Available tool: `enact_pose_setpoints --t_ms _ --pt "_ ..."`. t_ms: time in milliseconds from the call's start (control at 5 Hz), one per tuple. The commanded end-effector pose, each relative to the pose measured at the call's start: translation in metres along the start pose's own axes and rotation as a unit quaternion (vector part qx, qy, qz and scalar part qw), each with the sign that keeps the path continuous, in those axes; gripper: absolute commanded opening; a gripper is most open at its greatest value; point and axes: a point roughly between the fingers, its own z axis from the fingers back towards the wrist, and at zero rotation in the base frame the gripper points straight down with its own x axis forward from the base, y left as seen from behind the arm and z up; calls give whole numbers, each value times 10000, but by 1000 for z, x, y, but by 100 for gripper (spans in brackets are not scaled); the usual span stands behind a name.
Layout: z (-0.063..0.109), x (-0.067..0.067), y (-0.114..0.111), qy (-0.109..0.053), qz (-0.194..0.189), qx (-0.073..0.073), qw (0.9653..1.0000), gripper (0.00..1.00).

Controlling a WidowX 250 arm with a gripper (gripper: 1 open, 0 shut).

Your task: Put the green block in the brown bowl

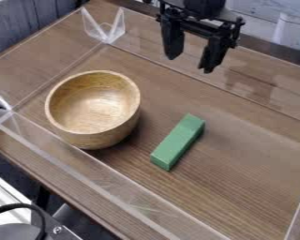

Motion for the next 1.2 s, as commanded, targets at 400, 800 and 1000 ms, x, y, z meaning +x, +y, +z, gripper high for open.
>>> enact_pose_setpoints --t_ms 400,800,1000 --pt "-47 -36 -2 126 -423 7 9990 100" --pt "-74 -42 -4 118 -534 -40 9985 100" --pt "-81 -41 -7 126 -564 -50 9983 100"
